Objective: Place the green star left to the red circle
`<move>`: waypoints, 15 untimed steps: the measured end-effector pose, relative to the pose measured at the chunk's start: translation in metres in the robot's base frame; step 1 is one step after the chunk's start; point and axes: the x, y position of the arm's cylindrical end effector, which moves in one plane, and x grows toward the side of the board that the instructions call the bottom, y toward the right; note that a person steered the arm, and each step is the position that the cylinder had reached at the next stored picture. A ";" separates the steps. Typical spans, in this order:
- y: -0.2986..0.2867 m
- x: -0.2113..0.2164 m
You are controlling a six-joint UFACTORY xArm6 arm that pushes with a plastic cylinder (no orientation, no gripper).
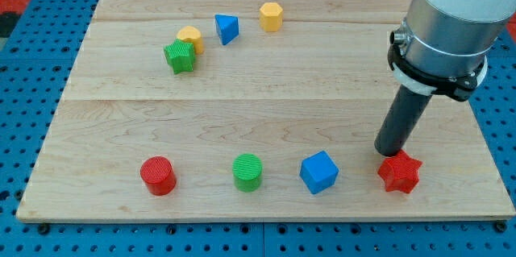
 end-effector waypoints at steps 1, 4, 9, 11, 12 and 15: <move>-0.002 -0.036; -0.054 -0.278; -0.321 -0.161; -0.295 -0.156; -0.273 -0.156; -0.317 -0.081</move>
